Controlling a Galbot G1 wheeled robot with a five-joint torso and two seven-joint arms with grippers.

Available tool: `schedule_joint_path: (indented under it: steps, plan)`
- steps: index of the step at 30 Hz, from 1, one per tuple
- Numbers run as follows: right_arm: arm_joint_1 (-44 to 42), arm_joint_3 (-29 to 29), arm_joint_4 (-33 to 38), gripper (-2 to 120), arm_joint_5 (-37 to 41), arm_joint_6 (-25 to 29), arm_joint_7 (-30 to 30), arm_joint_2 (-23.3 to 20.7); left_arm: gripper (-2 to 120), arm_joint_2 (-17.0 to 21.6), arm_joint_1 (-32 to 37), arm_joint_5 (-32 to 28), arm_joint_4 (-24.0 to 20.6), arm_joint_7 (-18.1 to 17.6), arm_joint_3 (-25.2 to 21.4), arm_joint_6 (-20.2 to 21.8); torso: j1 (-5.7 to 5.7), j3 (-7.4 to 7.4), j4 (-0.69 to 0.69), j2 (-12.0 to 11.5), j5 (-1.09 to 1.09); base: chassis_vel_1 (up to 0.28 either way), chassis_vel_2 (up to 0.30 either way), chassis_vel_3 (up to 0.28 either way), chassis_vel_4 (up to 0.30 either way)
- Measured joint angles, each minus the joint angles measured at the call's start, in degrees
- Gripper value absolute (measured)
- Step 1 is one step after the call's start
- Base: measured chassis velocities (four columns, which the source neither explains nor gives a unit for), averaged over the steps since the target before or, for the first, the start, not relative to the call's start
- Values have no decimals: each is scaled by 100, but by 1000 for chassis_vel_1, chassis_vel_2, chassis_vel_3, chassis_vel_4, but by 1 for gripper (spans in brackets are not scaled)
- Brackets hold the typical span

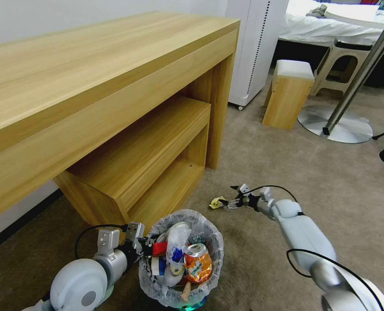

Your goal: Pick up the trash bin and place the garbage on the floor into it.

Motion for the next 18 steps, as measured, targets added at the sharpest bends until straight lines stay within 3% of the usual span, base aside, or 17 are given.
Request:
schedule_joint_path:
  steps: [7,18]
  plan:
    - [248,-30,-570,100,-744,-197,734,207,0,-10,19,5,-2,10,-19,-14,0,0,-1,0,0,0,0,0,0]
    - [411,-18,-1036,100,-724,-659,1886,421,0,0,32,19,-55,23,-22,-29,0,-1,-1,0,0,0,0,0,0]
